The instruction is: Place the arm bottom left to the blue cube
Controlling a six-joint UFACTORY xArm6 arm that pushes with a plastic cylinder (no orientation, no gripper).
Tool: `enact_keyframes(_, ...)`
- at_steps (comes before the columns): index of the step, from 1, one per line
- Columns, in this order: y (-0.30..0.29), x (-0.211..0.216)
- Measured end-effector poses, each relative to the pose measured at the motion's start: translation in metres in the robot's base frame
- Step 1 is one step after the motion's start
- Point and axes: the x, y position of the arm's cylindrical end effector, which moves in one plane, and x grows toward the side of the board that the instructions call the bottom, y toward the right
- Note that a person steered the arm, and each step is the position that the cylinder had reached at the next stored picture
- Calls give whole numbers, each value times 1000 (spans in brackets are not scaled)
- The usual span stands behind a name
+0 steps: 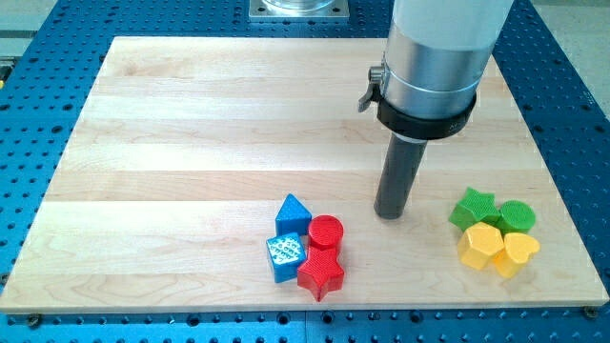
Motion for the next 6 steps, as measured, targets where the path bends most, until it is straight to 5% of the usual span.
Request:
enact_keyframes(3,75,-65)
enact_keyframes(6,-140,-48)
